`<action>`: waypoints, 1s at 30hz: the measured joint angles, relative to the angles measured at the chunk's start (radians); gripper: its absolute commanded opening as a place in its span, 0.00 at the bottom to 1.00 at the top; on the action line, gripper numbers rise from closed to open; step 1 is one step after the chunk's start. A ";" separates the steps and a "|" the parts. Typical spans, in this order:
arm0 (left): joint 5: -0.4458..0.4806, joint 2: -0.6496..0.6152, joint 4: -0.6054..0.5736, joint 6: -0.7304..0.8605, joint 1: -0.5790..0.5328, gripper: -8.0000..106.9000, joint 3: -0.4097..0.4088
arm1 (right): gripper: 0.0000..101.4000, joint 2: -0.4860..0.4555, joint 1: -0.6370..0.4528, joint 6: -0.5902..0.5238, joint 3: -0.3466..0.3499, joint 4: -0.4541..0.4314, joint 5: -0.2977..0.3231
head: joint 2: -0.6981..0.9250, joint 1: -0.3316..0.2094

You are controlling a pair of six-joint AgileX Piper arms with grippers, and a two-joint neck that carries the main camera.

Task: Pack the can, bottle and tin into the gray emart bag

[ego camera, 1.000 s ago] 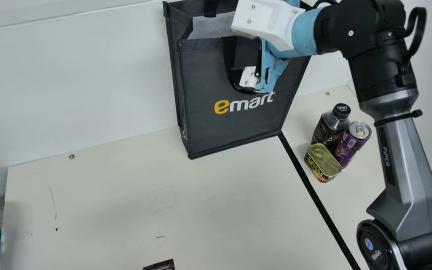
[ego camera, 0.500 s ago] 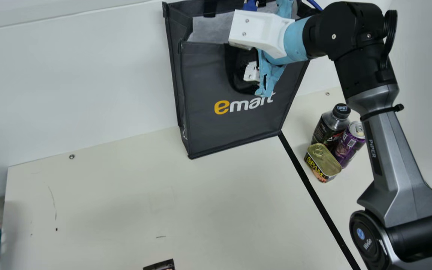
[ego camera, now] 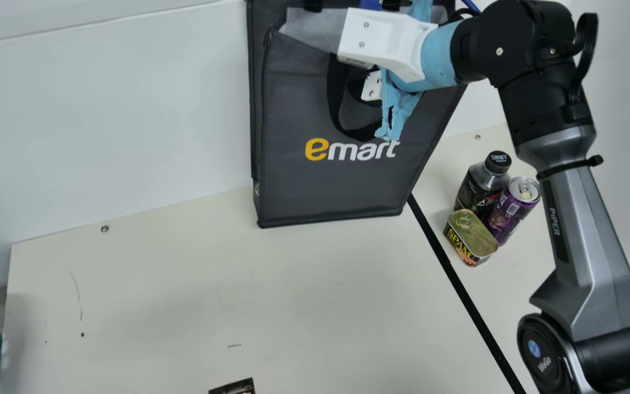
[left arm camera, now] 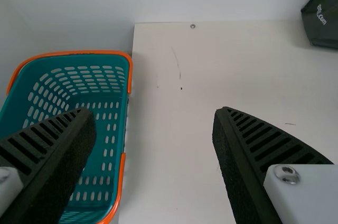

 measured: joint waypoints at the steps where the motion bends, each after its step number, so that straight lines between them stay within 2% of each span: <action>1: 0.000 0.000 0.000 0.000 0.000 0.85 0.000 | 0.00 -0.007 0.001 0.003 0.004 0.000 0.001 | 0.002 0.000; 11: 0.000 0.000 0.000 0.000 0.000 0.85 0.000 | 0.00 -0.096 0.024 0.033 0.070 -0.019 0.001 | 0.000 0.000; 30: 0.000 0.000 0.000 0.000 0.000 0.85 0.000 | 0.00 -0.303 0.139 0.115 0.256 -0.106 -0.001 | 0.000 0.000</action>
